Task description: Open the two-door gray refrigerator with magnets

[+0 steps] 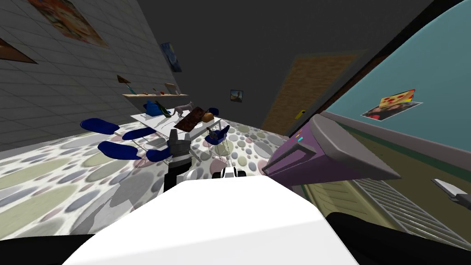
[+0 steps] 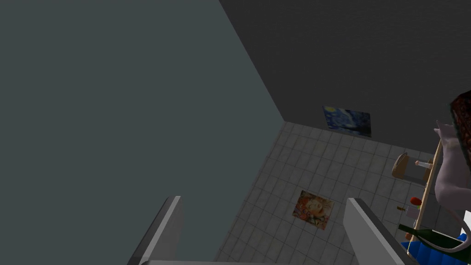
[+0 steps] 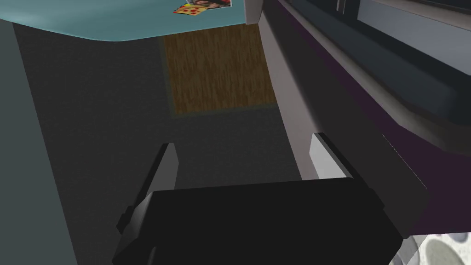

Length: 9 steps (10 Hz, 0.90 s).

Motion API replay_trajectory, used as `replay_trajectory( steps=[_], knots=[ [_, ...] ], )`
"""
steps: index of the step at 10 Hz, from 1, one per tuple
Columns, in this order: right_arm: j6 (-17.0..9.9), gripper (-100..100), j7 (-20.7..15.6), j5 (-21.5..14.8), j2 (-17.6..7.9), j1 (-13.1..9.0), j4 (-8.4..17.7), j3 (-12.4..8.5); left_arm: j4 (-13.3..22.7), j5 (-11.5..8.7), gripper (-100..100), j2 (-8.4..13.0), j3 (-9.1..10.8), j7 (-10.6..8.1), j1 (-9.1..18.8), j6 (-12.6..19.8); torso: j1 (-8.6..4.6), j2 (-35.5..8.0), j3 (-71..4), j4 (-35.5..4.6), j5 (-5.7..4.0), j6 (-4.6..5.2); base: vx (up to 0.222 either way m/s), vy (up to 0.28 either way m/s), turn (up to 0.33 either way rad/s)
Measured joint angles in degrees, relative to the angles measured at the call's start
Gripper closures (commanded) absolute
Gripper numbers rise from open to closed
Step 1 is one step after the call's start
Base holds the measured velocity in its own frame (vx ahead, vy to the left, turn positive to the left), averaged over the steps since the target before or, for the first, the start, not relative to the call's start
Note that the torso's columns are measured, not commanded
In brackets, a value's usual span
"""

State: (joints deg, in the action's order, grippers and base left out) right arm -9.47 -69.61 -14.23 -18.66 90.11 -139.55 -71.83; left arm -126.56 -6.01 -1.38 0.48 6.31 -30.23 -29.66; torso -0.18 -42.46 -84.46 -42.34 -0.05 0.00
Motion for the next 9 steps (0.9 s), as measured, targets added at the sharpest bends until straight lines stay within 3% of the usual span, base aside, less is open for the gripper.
replay_trajectory(
  steps=[9],
  knots=[
    [4.37,-100,6.14,5.21,-5.39,2.67,0.03,-5.29,0.0,0.0,0,0.0,0.0,0.0,-0.01,0.0,0.14,0.2,-0.14,0.07,0.05,0.0,-0.168,-0.156,0.036]
  ],
)
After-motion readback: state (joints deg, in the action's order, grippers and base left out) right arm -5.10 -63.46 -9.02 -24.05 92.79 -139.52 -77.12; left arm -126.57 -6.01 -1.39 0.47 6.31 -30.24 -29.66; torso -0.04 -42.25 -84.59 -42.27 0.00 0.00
